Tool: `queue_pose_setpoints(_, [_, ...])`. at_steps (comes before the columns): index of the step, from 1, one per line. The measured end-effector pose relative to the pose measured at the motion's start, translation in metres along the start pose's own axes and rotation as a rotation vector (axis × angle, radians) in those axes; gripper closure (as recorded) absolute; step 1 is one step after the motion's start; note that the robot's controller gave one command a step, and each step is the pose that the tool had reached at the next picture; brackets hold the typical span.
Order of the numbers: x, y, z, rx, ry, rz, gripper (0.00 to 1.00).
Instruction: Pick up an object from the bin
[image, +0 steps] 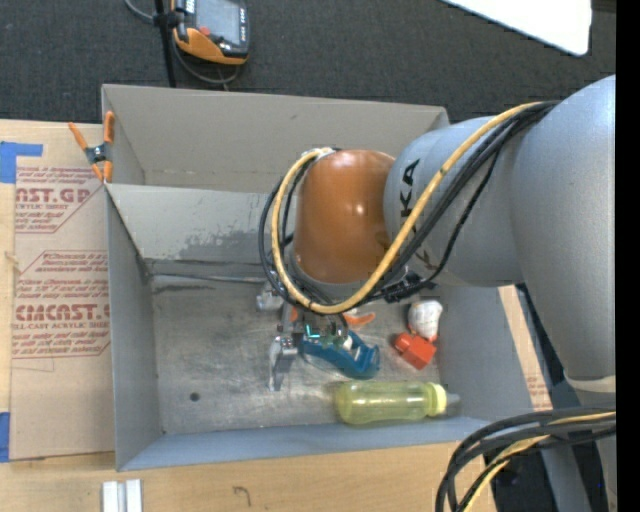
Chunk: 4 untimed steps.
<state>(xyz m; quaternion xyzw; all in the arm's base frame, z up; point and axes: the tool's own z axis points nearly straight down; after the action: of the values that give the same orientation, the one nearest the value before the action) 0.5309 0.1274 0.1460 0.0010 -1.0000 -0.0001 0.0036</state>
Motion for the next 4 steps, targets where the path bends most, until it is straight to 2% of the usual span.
queue_pose_setpoints(1, [-0.002,0.000,-0.004,-0.001,-0.007,0.001,0.00])
queue_pose_setpoints(2, [-0.013,-0.017,-0.015,-0.002,-0.004,-0.143,0.00])
queue_pose_setpoints(3, [-0.036,-0.035,0.000,0.001,-0.012,-0.272,0.00])
queue_pose_setpoints(4, [-0.045,-0.065,0.017,-0.001,-0.009,-0.132,0.00])
